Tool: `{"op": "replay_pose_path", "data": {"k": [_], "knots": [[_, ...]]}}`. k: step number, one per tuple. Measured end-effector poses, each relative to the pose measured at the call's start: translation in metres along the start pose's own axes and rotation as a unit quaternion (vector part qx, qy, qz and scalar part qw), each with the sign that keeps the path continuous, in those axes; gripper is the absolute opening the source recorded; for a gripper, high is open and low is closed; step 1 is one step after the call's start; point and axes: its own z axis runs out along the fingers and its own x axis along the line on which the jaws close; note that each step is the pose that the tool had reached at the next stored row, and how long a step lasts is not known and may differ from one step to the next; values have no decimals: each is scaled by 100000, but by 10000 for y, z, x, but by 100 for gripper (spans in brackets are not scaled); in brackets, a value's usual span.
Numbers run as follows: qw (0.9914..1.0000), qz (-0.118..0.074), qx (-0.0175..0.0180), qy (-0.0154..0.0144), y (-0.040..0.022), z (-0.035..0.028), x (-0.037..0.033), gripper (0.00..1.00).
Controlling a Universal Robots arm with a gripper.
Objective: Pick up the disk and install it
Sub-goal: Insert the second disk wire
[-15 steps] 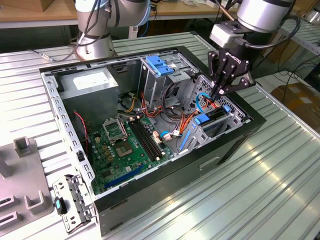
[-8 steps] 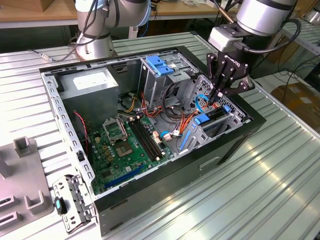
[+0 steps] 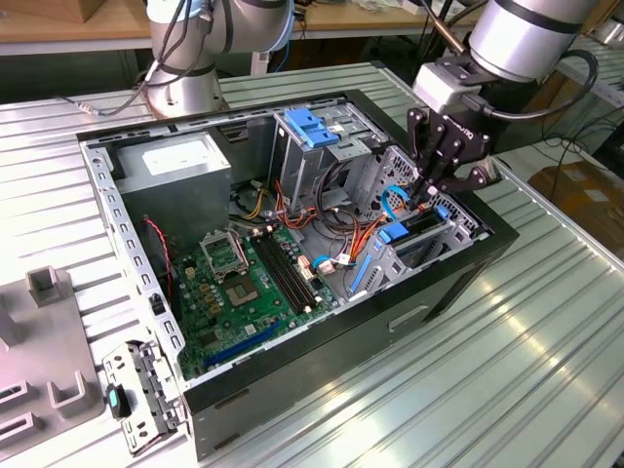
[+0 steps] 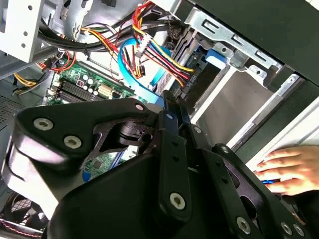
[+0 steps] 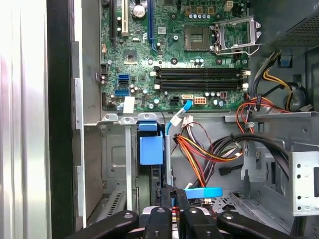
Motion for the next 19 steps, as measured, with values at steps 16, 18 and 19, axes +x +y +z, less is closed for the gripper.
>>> {"op": "replay_pose_path", "data": {"k": [16, 18, 19], "knots": [[99925, -135, 2635, -2846, 56, 78, 152, 16], [99903, -168, 3365, -2846, 64, 79, 155, 16], [99890, -187, 3717, -2861, 70, 79, 156, 16]]}}
